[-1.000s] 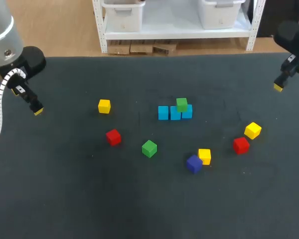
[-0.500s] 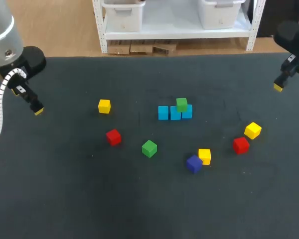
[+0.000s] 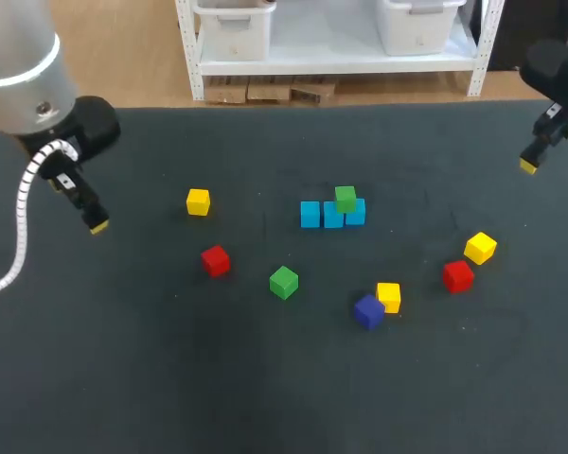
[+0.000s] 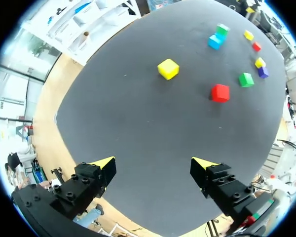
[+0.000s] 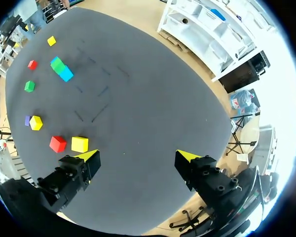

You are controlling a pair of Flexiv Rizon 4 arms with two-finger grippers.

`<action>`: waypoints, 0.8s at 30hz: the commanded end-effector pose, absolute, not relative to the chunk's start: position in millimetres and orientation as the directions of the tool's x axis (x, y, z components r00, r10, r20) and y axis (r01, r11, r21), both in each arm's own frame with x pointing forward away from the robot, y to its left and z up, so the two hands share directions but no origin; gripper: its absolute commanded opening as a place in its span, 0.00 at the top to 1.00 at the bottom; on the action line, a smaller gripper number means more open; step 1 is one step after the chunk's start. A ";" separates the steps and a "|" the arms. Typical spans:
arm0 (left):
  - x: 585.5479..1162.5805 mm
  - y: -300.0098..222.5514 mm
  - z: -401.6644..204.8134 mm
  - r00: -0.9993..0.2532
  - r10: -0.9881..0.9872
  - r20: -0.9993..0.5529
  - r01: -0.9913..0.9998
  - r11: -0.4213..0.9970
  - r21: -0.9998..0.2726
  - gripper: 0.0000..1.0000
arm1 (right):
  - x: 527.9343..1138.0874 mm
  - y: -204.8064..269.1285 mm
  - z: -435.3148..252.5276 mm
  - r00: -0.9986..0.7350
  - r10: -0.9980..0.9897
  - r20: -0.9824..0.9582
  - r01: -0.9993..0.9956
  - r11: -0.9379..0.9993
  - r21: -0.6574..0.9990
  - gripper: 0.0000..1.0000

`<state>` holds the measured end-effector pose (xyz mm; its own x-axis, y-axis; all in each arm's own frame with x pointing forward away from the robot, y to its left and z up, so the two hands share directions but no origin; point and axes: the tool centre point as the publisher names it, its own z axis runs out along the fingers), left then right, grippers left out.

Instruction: Place the blue cubes, place green cubes on the blue cubes, place the yellow cubes on the green cubes, then place the red cubes on the yellow cubes, and place purple cube on the red cubes.

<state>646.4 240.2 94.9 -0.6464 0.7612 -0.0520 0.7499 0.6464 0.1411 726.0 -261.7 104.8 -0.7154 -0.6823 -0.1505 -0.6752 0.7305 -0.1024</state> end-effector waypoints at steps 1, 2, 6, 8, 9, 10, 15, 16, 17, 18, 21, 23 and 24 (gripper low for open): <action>643.6 219.0 87.4 -0.622 0.782 -0.033 0.773 0.621 0.128 0.00 | 725.9 -262.2 105.1 -0.715 -0.683 -0.151 -0.676 0.730 -0.100 0.00; 642.0 212.8 85.5 -0.613 0.789 -0.033 0.782 0.612 0.118 0.00 | 725.9 -262.2 105.1 -0.715 -0.683 -0.151 -0.676 0.730 -0.100 0.00; 637.1 188.3 78.7 -0.574 0.817 -0.049 0.814 0.576 0.081 0.00 | 725.9 -262.2 105.1 -0.715 -0.683 -0.151 -0.676 0.730 -0.100 0.00; 635.5 177.7 75.4 -0.548 0.835 -0.048 0.832 0.550 0.068 0.00 | 725.9 -262.2 105.1 -0.715 -0.683 -0.151 -0.676 0.730 -0.100 0.00; 634.5 172.1 73.6 -0.524 0.851 -0.042 0.847 0.525 0.083 0.00 | 725.9 -262.2 105.1 -0.715 -0.683 -0.151 -0.676 0.730 -0.100 0.00; 633.9 168.3 72.3 -0.507 0.861 -0.037 0.857 0.508 0.087 0.00 | 725.9 -262.2 105.1 -0.715 -0.683 -0.151 -0.676 0.730 -0.100 0.00; 628.7 139.6 61.9 -0.396 0.918 0.000 0.916 0.395 0.078 0.00 | 725.9 -262.2 105.1 -0.715 -0.683 -0.151 -0.676 0.730 -0.100 0.00; 628.1 134.7 60.3 -0.387 0.922 0.000 0.920 0.386 0.069 0.00 | 725.9 -262.2 105.1 -0.715 -0.683 -0.151 -0.676 0.730 -0.100 0.00; 627.5 130.0 58.8 -0.380 0.925 0.001 0.924 0.379 0.057 0.00 | 725.9 -262.2 105.1 -0.715 -0.683 -0.151 -0.676 0.730 -0.100 0.00; 627.7 126.2 57.5 -0.383 0.924 -0.001 0.923 0.382 0.042 0.00 | 725.9 -262.2 105.1 -0.715 -0.683 -0.151 -0.676 0.730 -0.100 0.00; 628.8 114.1 55.6 -0.403 0.915 -0.005 0.915 0.403 0.011 0.00 | 725.9 -262.2 105.1 -0.715 -0.683 -0.151 -0.676 0.730 -0.100 0.00; 630.3 106.8 56.2 -0.427 0.904 -0.015 0.904 0.427 -0.002 0.00 | 725.9 -262.2 105.1 -0.715 -0.683 -0.151 -0.676 0.730 -0.100 0.00; 630.9 103.3 56.7 -0.441 0.897 -0.022 0.897 0.441 -0.010 0.00 | 725.9 -262.2 105.1 -0.715 -0.683 -0.151 -0.676 0.730 -0.100 0.00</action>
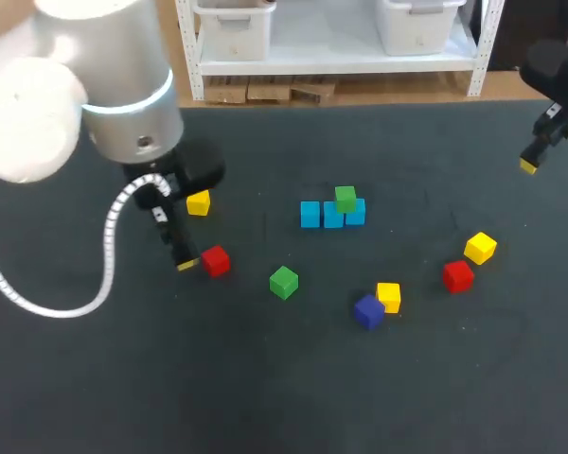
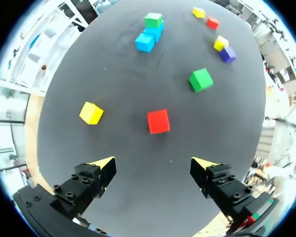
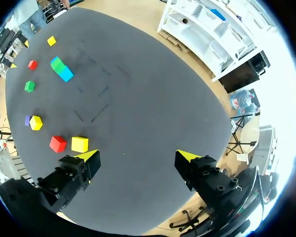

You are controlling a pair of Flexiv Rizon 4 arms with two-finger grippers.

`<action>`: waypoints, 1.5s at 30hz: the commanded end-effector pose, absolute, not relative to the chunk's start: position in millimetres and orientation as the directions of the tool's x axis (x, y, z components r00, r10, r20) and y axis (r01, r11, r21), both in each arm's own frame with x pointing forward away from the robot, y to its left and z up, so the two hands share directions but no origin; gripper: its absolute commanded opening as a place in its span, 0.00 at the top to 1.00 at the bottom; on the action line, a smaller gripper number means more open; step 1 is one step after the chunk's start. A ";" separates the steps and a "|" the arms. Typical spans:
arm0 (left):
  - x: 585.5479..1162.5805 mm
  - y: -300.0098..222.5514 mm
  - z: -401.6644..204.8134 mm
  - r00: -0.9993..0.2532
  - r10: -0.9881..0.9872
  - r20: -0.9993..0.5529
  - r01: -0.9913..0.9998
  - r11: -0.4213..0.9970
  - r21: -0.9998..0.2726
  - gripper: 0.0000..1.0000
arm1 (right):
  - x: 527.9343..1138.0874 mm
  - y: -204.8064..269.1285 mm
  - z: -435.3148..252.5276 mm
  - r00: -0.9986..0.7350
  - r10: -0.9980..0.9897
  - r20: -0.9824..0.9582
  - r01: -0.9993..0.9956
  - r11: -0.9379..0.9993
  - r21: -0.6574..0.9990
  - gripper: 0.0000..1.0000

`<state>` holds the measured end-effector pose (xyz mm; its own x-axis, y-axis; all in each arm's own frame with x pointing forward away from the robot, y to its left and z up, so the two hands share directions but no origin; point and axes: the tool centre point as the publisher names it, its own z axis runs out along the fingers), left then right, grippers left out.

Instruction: Place the blue cubes, place green cubes on the blue cubes, place the yellow cubes on the green cubes, then place the red cubes on the yellow cubes, and place purple cube on the red cubes.

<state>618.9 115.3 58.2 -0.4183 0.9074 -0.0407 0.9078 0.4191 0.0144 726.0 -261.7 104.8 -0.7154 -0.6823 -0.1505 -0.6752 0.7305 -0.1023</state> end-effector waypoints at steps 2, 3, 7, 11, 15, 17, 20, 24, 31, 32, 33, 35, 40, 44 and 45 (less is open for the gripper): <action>631.4 97.0 56.9 -0.475 0.879 -0.038 0.880 0.474 -0.024 0.00 | 725.9 -262.2 105.1 -0.715 -0.683 -0.151 -0.676 0.730 -0.100 0.00; 631.6 94.2 56.5 -0.491 0.870 -0.047 0.871 0.490 -0.029 0.00 | 725.9 -262.2 105.1 -0.715 -0.683 -0.151 -0.676 0.730 -0.100 0.00; 631.7 77.5 51.4 -0.518 0.854 -0.050 0.855 0.516 -0.045 0.00 | 725.9 -262.2 105.1 -0.715 -0.683 -0.151 -0.676 0.730 -0.100 0.00; 627.5 60.7 47.1 -0.532 0.845 -0.042 0.846 0.530 -0.054 0.00 | 725.9 -262.2 105.1 -0.715 -0.683 -0.151 -0.676 0.730 -0.100 0.00; 622.1 45.7 38.9 -0.556 0.831 -0.011 0.830 0.555 -0.059 0.00 | 725.9 -262.2 105.1 -0.715 -0.683 -0.151 -0.676 0.730 -0.100 0.00; 619.9 39.2 37.4 -0.565 0.825 -0.013 0.824 0.564 -0.056 0.00 | 725.9 -262.2 105.1 -0.715 -0.683 -0.151 -0.676 0.730 -0.100 0.00; 617.7 30.7 37.3 -0.573 0.819 -0.013 0.818 0.572 -0.065 0.00 | 725.9 -262.2 105.1 -0.715 -0.683 -0.151 -0.676 0.730 -0.100 0.00; 612.3 19.4 37.2 -0.576 0.817 -0.022 0.815 0.573 -0.083 0.00 | 725.9 -262.2 105.1 -0.715 -0.683 -0.151 -0.676 0.730 -0.100 0.00; 601.3 6.6 32.3 -0.623 0.782 -0.007 0.778 0.619 -0.107 0.00 | 725.9 -262.2 105.1 -0.715 -0.683 -0.151 -0.676 0.730 -0.100 0.00; 599.9 5.5 31.2 -0.634 0.773 -0.003 0.769 0.630 -0.109 0.00 | 725.9 -262.2 105.1 -0.715 -0.683 -0.151 -0.676 0.730 -0.100 0.00; 599.0 4.2 30.4 -0.636 0.772 -0.005 0.767 0.632 -0.111 0.00 | 725.9 -262.2 105.1 -0.715 -0.683 -0.151 -0.676 0.730 -0.100 0.00; 597.1 0.7 29.8 -0.640 0.768 -0.011 0.764 0.635 -0.115 0.00 | 725.9 -262.2 105.1 -0.715 -0.683 -0.151 -0.676 0.730 -0.100 0.00; 592.1 -12.5 28.1 -0.621 0.783 -0.028 0.779 0.613 -0.132 0.00 | 725.9 -262.2 105.1 -0.715 -0.683 -0.151 -0.676 0.730 -0.100 0.00; 588.3 -18.6 23.7 -0.629 0.777 -0.016 0.771 0.621 -0.138 0.00 | 725.9 -262.2 105.1 -0.715 -0.683 -0.151 -0.676 0.730 -0.100 0.00; 587.9 -19.6 21.1 -0.627 0.779 -0.011 0.772 0.619 -0.141 0.04 | 725.9 -262.2 105.1 -0.715 -0.683 -0.151 -0.676 0.730 -0.100 0.00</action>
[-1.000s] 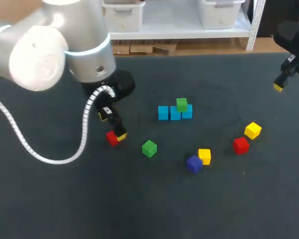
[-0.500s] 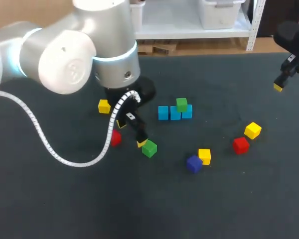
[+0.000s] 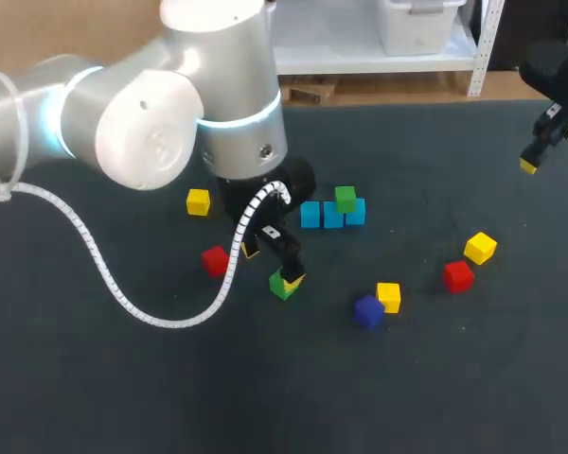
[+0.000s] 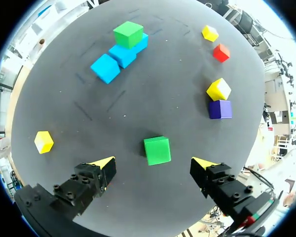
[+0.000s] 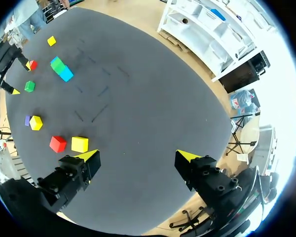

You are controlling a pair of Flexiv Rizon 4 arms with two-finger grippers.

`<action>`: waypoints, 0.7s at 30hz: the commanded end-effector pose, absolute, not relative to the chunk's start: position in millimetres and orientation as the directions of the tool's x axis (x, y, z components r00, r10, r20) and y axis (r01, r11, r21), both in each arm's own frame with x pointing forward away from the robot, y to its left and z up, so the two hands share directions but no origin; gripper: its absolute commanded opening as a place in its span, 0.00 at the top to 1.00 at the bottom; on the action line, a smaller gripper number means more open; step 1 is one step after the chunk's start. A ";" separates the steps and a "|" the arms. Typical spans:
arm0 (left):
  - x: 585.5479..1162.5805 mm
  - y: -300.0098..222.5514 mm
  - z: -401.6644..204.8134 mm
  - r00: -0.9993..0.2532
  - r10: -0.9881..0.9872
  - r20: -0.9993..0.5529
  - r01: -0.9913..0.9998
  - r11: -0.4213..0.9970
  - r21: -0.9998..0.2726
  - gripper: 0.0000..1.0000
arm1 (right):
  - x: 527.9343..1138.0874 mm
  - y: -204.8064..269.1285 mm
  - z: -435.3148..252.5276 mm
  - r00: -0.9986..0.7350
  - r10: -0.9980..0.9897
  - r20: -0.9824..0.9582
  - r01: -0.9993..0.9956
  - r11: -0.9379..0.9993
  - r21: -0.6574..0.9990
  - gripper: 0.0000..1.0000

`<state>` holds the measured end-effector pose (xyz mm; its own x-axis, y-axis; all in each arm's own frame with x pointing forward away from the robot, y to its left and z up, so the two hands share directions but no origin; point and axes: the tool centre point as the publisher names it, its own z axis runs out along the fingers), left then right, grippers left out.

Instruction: Place the blue cubes, place green cubes on the blue cubes, place the yellow cubes on the green cubes, then place the red cubes on the yellow cubes, and place purple cube on the red cubes.

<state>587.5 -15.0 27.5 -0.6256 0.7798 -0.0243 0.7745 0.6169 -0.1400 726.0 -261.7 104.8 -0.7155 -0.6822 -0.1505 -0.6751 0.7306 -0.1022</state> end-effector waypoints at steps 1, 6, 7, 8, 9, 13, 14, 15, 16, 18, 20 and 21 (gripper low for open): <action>587.3 -20.5 18.9 -0.626 0.780 -0.001 0.771 0.619 -0.147 0.04 | 725.9 -262.2 105.1 -0.715 -0.683 -0.151 -0.676 0.730 -0.100 0.00; 588.9 -23.2 8.6 -0.633 0.774 0.021 0.762 0.627 -0.161 0.00 | 725.9 -262.2 105.1 -0.715 -0.683 -0.151 -0.676 0.730 -0.100 0.00; 589.0 -24.0 7.6 -0.633 0.774 0.021 0.762 0.627 -0.161 0.00 | 725.9 -262.2 105.1 -0.715 -0.683 -0.151 -0.676 0.730 -0.100 0.00; 589.2 -25.1 7.4 -0.633 0.774 0.022 0.762 0.628 -0.161 0.01 | 725.9 -262.2 105.1 -0.715 -0.683 -0.151 -0.676 0.730 -0.100 0.00; 589.1 -26.6 7.1 -0.631 0.775 0.022 0.763 0.626 -0.160 0.05 | 725.9 -262.2 105.1 -0.715 -0.683 -0.151 -0.676 0.730 -0.100 0.00; 589.3 -30.8 4.2 -0.624 0.781 0.021 0.770 0.620 -0.154 0.26 | 725.9 -262.2 105.1 -0.715 -0.683 -0.151 -0.676 0.730 -0.100 0.00; 589.6 -30.9 3.7 -0.624 0.781 0.023 0.770 0.620 -0.151 0.37 | 725.9 -262.2 105.1 -0.715 -0.683 -0.151 -0.676 0.730 -0.100 0.00; 590.1 -30.9 3.1 -0.625 0.781 0.025 0.770 0.621 -0.146 0.42 | 725.9 -262.2 105.1 -0.715 -0.683 -0.151 -0.676 0.730 -0.100 0.00; 590.8 -30.6 2.2 -0.626 0.779 0.027 0.769 0.623 -0.144 0.52 | 725.9 -262.2 105.1 -0.715 -0.683 -0.151 -0.676 0.730 -0.100 0.00; 592.2 -28.9 1.1 -0.637 0.770 0.032 0.760 0.634 -0.140 0.69 | 725.9 -262.2 105.1 -0.715 -0.683 -0.151 -0.676 0.730 -0.100 0.00; 592.6 -27.4 2.4 -0.643 0.765 0.030 0.757 0.641 -0.130 0.93 | 725.9 -262.2 105.1 -0.715 -0.683 -0.151 -0.676 0.730 -0.100 0.00; 592.4 -26.7 3.5 -0.645 0.764 0.028 0.756 0.643 -0.121 0.98 | 725.9 -262.2 105.1 -0.715 -0.683 -0.151 -0.676 0.730 -0.100 0.00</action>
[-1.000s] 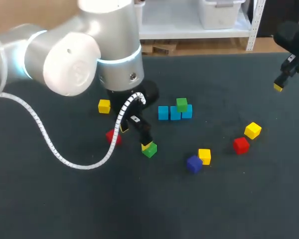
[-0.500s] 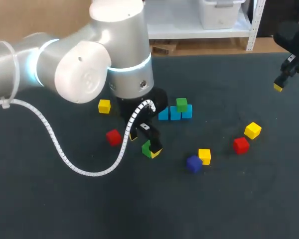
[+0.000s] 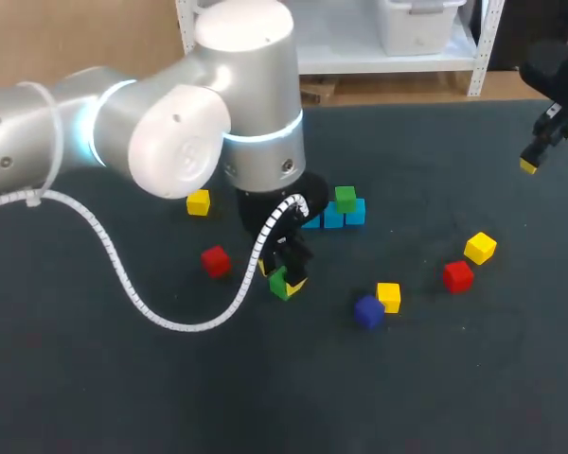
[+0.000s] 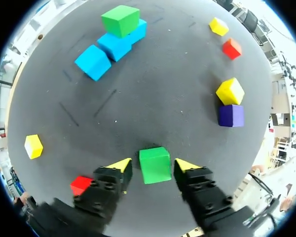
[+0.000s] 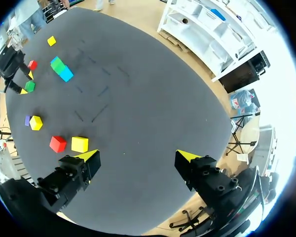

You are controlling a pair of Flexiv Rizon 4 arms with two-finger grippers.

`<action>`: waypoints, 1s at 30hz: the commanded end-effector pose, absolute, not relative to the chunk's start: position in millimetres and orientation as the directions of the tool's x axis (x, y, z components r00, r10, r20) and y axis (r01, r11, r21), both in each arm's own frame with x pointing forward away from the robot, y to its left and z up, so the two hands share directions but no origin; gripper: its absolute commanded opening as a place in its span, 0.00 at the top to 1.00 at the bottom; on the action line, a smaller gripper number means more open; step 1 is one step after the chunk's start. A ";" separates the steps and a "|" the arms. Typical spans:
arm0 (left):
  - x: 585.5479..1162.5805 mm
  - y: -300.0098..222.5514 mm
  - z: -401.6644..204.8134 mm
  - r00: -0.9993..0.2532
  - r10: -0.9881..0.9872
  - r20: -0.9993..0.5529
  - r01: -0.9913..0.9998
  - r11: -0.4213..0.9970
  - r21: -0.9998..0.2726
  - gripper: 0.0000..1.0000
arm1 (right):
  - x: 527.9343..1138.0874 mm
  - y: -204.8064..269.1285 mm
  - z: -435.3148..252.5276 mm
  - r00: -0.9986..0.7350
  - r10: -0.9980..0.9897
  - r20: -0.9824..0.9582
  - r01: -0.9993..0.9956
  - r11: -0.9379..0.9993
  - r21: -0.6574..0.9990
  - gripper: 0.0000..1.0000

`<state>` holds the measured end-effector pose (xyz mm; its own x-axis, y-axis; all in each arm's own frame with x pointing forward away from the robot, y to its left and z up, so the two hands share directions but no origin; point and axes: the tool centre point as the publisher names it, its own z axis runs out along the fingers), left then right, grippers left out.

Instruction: Place the blue cubes, place green cubes on the blue cubes, place the yellow cubes on the green cubes, then place the red cubes on the yellow cubes, and place purple cube on the red cubes.

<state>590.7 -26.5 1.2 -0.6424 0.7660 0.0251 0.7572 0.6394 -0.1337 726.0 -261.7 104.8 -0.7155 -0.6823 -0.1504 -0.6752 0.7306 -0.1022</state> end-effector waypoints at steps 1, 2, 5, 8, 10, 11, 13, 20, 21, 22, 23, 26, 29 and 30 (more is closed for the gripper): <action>592.1 -26.1 4.3 -0.647 0.762 0.026 0.756 0.646 -0.109 1.00 | 725.9 -262.2 105.1 -0.715 -0.683 -0.151 -0.676 0.730 -0.100 0.00; 591.9 -25.5 4.6 -0.648 0.762 0.026 0.756 0.646 -0.107 1.00 | 725.9 -262.2 105.1 -0.715 -0.683 -0.151 -0.676 0.730 -0.100 0.00; 591.6 -22.1 4.5 -0.651 0.758 0.041 0.753 0.652 -0.091 1.00 | 725.9 -262.2 105.1 -0.715 -0.683 -0.151 -0.676 0.730 -0.100 0.00; 590.5 -17.5 7.0 -0.631 0.775 0.033 0.771 0.632 -0.081 1.00 | 725.9 -262.2 105.1 -0.715 -0.683 -0.151 -0.676 0.730 -0.100 0.00; 590.0 -15.7 10.5 -0.566 0.824 0.028 0.821 0.566 -0.073 1.00 | 725.9 -262.2 105.1 -0.715 -0.683 -0.151 -0.676 0.730 -0.100 0.00; 589.9 -13.8 12.0 -0.541 0.841 0.024 0.838 0.541 -0.077 1.00 | 725.9 -262.2 105.1 -0.715 -0.683 -0.151 -0.676 0.730 -0.100 0.00; 590.9 -8.7 16.7 -0.465 0.885 0.031 0.883 0.466 -0.046 1.00 | 725.9 -262.2 105.1 -0.715 -0.683 -0.151 -0.676 0.730 -0.100 0.00; 604.5 22.9 34.4 -0.272 0.957 0.102 0.962 0.271 0.023 1.00 | 725.9 -262.2 105.1 -0.715 -0.683 -0.151 -0.676 0.730 -0.100 0.00; 604.7 25.4 37.0 -0.243 0.965 0.102 0.970 0.241 0.025 1.00 | 725.9 -262.2 105.1 -0.715 -0.683 -0.151 -0.676 0.730 -0.100 0.00; 608.1 28.9 39.7 -0.252 0.963 0.094 0.968 0.252 0.005 1.00 | 725.9 -262.2 105.1 -0.715 -0.683 -0.151 -0.676 0.730 -0.100 0.00; 611.2 30.9 42.1 -0.236 0.968 0.087 0.972 0.237 0.009 1.00 | 725.9 -262.2 105.1 -0.715 -0.683 -0.151 -0.676 0.730 -0.100 0.00; 622.1 32.8 46.5 -0.227 0.971 0.071 0.974 0.227 -0.001 1.00 | 725.9 -262.2 105.1 -0.715 -0.683 -0.151 -0.676 0.730 -0.100 0.00; 631.7 29.4 49.7 -0.220 0.974 0.058 0.975 0.220 0.006 1.00 | 725.9 -262.2 105.1 -0.715 -0.683 -0.151 -0.676 0.730 -0.100 0.00; 633.9 27.2 51.1 -0.209 0.976 0.052 0.978 0.209 0.006 1.00 | 725.9 -262.2 105.1 -0.715 -0.683 -0.151 -0.676 0.730 -0.100 0.00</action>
<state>626.5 29.7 49.7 -0.2193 0.9743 0.0519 0.9756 0.2187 0.0186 726.0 -261.7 104.8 -0.7154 -0.6823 -0.1504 -0.6752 0.7305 -0.1022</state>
